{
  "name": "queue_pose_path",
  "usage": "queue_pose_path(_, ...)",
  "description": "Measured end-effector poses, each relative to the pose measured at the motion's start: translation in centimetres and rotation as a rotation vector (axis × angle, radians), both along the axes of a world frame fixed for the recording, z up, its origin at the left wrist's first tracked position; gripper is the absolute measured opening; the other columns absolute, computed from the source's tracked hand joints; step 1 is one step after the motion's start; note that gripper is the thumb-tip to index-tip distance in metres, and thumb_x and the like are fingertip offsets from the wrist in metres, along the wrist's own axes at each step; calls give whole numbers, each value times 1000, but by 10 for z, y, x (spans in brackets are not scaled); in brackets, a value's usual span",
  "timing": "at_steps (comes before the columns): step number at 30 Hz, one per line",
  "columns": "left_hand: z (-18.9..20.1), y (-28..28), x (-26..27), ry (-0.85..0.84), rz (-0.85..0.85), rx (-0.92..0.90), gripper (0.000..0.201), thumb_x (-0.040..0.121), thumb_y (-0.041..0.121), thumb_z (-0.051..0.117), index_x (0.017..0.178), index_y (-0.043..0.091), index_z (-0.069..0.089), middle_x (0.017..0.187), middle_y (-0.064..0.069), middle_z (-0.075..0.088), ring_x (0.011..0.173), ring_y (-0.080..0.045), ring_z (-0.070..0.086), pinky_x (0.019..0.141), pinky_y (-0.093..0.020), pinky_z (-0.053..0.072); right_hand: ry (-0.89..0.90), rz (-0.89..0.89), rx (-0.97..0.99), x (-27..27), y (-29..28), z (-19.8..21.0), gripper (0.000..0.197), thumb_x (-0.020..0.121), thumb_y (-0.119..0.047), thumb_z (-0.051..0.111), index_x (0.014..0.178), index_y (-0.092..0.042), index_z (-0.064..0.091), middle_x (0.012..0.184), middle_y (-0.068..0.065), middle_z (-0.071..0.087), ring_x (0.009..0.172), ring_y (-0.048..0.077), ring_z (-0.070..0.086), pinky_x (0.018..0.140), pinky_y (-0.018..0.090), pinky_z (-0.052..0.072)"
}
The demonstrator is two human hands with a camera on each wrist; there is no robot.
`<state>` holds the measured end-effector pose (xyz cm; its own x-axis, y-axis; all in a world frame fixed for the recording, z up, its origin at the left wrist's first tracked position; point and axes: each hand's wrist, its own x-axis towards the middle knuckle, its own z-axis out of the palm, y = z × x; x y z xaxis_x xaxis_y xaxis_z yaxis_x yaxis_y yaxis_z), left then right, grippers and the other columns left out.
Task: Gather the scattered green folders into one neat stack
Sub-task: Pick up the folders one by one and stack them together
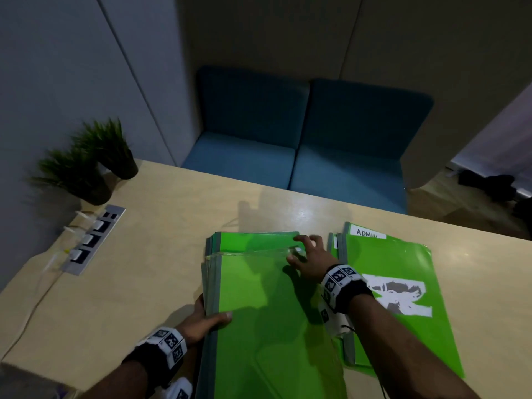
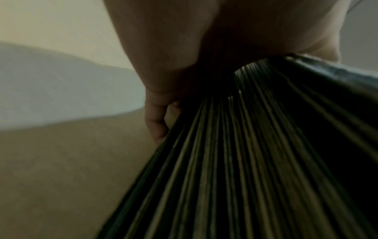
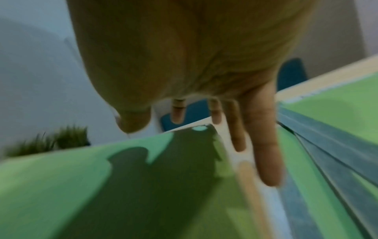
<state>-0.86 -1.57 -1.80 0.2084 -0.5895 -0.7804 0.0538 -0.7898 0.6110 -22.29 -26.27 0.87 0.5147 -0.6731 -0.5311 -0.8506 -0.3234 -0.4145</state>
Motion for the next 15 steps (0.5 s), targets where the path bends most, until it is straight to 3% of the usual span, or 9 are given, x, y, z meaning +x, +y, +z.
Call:
queue_pose_path(2,4,-3,-2,22,33,-45,165,19,75,81,152,15,3,151,-11,37,130,-28,46,112,-36,35,46,197,-45,11,1,-1,65,90,-66,43,148,-45,22,162,-5,2,130,33,48,102,51,46)
queue_pose_path(4,4,-3,-2,37,66,-64,167,18,74,82,152,15,2,151,-12,36,129,-28,46,112,-37,35,75,279,-91,18,6,-5,62,89,-69,42,145,-45,28,160,-6,19,132,30,44,102,52,45)
queue_pose_path(7,6,-2,-4,27,69,-79,165,19,75,81,152,18,2,152,-9,34,132,-29,43,112,-36,34,12,162,-103,19,10,-6,61,88,-69,44,135,-31,43,141,-2,45,120,25,53,97,48,48)
queue_pose_path(12,5,-3,-5,11,72,-77,165,20,74,81,152,17,1,154,-12,29,135,-31,39,114,-42,31,16,46,-85,23,2,3,55,90,-64,47,107,-15,62,113,9,63,102,26,61,88,40,51)
queue_pose_path(15,7,-4,-8,-20,47,-63,167,18,78,78,152,17,-2,157,-14,24,138,-32,35,115,-43,29,26,60,-40,17,1,7,53,95,-59,43,108,-12,65,110,11,67,101,28,63,87,38,51)
